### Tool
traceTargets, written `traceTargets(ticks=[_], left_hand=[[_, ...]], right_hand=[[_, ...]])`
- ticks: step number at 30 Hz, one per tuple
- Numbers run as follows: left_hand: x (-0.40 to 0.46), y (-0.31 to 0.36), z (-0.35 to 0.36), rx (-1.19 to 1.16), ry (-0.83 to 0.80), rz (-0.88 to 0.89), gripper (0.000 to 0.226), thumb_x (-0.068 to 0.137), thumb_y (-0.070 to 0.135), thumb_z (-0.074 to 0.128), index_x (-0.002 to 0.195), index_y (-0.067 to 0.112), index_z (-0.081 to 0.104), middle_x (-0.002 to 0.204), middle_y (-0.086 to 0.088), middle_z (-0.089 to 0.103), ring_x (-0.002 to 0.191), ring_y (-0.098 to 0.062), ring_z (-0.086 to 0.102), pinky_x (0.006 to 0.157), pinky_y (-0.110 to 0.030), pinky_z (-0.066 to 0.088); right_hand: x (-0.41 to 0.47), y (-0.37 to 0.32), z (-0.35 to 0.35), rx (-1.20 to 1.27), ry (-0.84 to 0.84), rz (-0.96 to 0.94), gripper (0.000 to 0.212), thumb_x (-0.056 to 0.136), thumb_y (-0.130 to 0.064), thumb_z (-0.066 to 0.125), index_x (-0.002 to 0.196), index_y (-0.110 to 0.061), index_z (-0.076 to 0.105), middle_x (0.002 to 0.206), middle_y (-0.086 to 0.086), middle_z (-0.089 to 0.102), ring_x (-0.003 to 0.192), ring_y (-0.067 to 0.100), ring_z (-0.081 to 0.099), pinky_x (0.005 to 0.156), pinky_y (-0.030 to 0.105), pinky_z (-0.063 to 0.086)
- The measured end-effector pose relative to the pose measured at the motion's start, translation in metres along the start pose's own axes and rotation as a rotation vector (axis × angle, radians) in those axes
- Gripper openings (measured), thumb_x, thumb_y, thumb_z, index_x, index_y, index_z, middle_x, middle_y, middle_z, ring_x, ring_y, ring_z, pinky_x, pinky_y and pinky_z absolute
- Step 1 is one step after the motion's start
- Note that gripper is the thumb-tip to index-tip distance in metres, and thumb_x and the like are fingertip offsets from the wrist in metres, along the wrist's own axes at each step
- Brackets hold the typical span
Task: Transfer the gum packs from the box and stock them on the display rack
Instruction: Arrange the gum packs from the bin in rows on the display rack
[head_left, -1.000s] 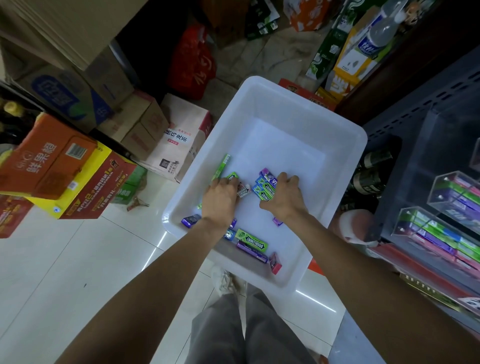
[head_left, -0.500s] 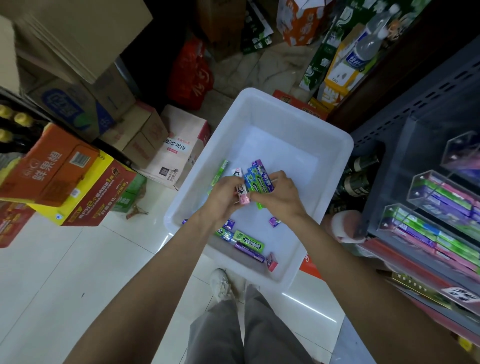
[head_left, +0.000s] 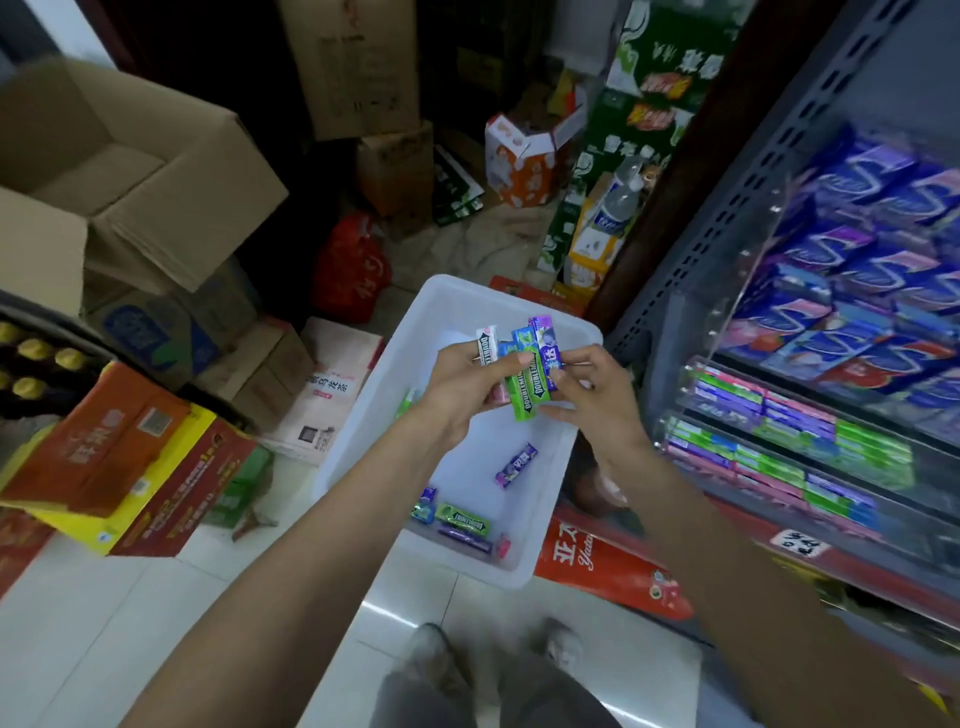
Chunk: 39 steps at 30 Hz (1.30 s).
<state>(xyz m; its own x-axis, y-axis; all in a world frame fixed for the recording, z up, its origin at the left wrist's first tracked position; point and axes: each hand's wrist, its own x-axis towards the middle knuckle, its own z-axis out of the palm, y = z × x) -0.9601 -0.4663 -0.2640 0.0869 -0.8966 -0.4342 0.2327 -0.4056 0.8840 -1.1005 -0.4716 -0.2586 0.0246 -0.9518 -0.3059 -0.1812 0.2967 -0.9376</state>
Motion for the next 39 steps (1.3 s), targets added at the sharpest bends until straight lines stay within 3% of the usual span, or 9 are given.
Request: traceTargets(ticks=[5,9,12,19,22,25,30,34,39], left_hand=[[-0.012,0.023,0.066,0.084,-0.062,0.079,0.007,0.082,0.009,0.071,0.087,0.007,0.067,0.077,-0.004,0.071,0.065,-0.014,0.066,0.069,-0.029,0.055],[-0.027,0.039,0.145,0.151,-0.171,0.184,0.009,0.081,0.002,0.069,0.078,0.009,0.064,0.061,0.006,0.069,0.054,-0.005,0.065,0.05,-0.019,0.052],[-0.04,0.047,0.216,0.274,-0.236,0.318,0.009,0.079,0.006,0.073,0.079,0.005,0.065,0.069,-0.001,0.067,0.063,-0.01,0.062,0.064,-0.028,0.052],[-0.065,0.038,0.39,0.336,-0.26,0.442,0.02,0.079,0.006,0.073,0.072,-0.006,0.059,0.06,-0.001,0.056,0.058,-0.011,0.049,0.058,-0.021,0.039],[-0.07,0.037,0.442,0.325,-0.241,0.444,0.031,0.081,0.002,0.071,0.059,0.015,0.053,0.041,0.015,0.05,0.041,0.004,0.044,0.045,-0.011,0.035],[-0.068,0.038,0.476,0.344,-0.193,0.456,0.026,0.079,0.008,0.074,0.062,0.015,0.056,0.058,0.003,0.055,0.049,-0.001,0.047,0.044,-0.011,0.037],[-0.058,0.052,0.502,0.424,-0.102,0.459,0.028,0.08,0.014,0.074,0.066,0.006,0.051,0.064,-0.008,0.051,0.056,-0.017,0.046,0.049,-0.02,0.039],[-0.045,0.063,0.51,0.461,-0.046,0.451,0.035,0.08,0.018,0.074,0.066,0.011,0.043,0.063,-0.006,0.042,0.059,-0.017,0.04,0.057,-0.028,0.032],[-0.032,0.072,0.518,0.494,-0.026,0.457,0.033,0.08,0.022,0.075,0.086,-0.007,0.06,0.089,-0.026,0.066,0.077,-0.036,0.064,0.076,-0.049,0.052]], right_hand=[[-0.026,-0.028,-0.072,0.136,0.078,-0.071,0.013,0.089,-0.002,0.059,0.086,-0.012,0.051,0.088,0.012,0.064,0.063,0.008,0.066,0.059,0.022,0.056],[-0.044,-0.041,-0.15,0.206,0.108,-0.122,0.015,0.088,0.001,0.059,0.095,-0.011,0.052,0.08,0.006,0.059,0.063,0.013,0.064,0.067,0.027,0.059],[-0.054,-0.045,-0.222,0.207,0.138,-0.145,0.021,0.087,-0.002,0.061,0.104,-0.013,0.055,0.084,0.006,0.06,0.071,0.02,0.065,0.069,0.026,0.058],[-0.064,-0.038,-0.4,0.07,0.241,-0.283,0.022,0.083,0.002,0.064,0.079,-0.015,0.052,0.073,0.004,0.059,0.07,0.016,0.056,0.072,0.03,0.046],[-0.065,-0.043,-0.462,0.136,0.285,-0.297,0.033,0.082,0.009,0.063,0.098,-0.015,0.048,0.078,0.004,0.059,0.059,0.003,0.06,0.058,0.015,0.05],[-0.056,-0.046,-0.507,0.176,0.304,-0.318,0.061,0.078,0.014,0.064,0.125,-0.017,0.039,0.088,0.006,0.054,0.072,0.014,0.059,0.058,0.017,0.054],[-0.028,-0.049,-0.548,0.138,0.375,-0.328,0.022,0.086,0.004,0.06,0.104,-0.007,0.054,0.091,0.012,0.058,0.077,0.019,0.061,0.06,0.014,0.054],[0.007,-0.051,-0.556,0.046,0.425,-0.351,0.017,0.084,0.001,0.065,0.082,-0.014,0.058,0.083,0.004,0.06,0.078,0.02,0.063,0.067,0.021,0.057],[0.044,-0.049,-0.559,-0.325,0.42,-0.375,0.01,0.082,-0.011,0.071,0.085,-0.013,0.062,0.085,-0.001,0.064,0.082,0.013,0.059,0.076,0.025,0.045]])
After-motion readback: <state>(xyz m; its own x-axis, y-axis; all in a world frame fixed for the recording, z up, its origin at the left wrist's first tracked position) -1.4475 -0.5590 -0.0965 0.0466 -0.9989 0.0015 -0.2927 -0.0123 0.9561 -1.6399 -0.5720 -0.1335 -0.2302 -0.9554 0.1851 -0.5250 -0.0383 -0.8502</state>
